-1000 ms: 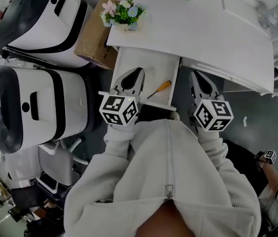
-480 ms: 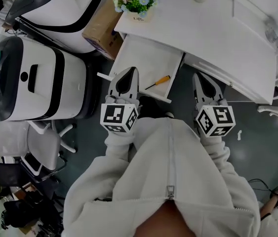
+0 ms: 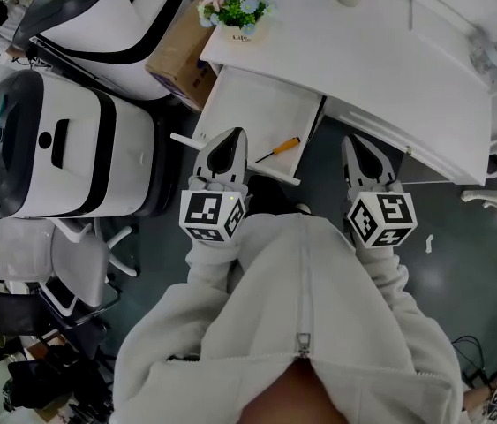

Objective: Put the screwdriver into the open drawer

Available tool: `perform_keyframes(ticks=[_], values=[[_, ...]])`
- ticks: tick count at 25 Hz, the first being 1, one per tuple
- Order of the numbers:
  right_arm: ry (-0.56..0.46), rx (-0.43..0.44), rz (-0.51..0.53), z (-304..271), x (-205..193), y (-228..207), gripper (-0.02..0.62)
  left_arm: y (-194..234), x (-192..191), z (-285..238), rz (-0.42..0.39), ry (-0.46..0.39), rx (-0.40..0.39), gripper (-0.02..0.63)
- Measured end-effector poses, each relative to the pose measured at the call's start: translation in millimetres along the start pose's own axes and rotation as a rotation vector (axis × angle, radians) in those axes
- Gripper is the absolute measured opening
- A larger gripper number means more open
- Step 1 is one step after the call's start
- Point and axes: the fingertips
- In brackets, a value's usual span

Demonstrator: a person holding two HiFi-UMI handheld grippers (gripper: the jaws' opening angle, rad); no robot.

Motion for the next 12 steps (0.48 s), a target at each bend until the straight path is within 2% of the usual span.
perform_keyframes(ticks=[12], values=[[0.001,-0.019,-0.013,0.1,-0.9,-6.1,0.034,-8.3,-7.7,-10.4,0.003,0.031,-0.042,0.017]])
Point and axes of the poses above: the fingertips, and each gripper's own axes: z backward along the fingers, y to its left, x out of its top, and after that the axes turned 12 degrees about -x, right-handed
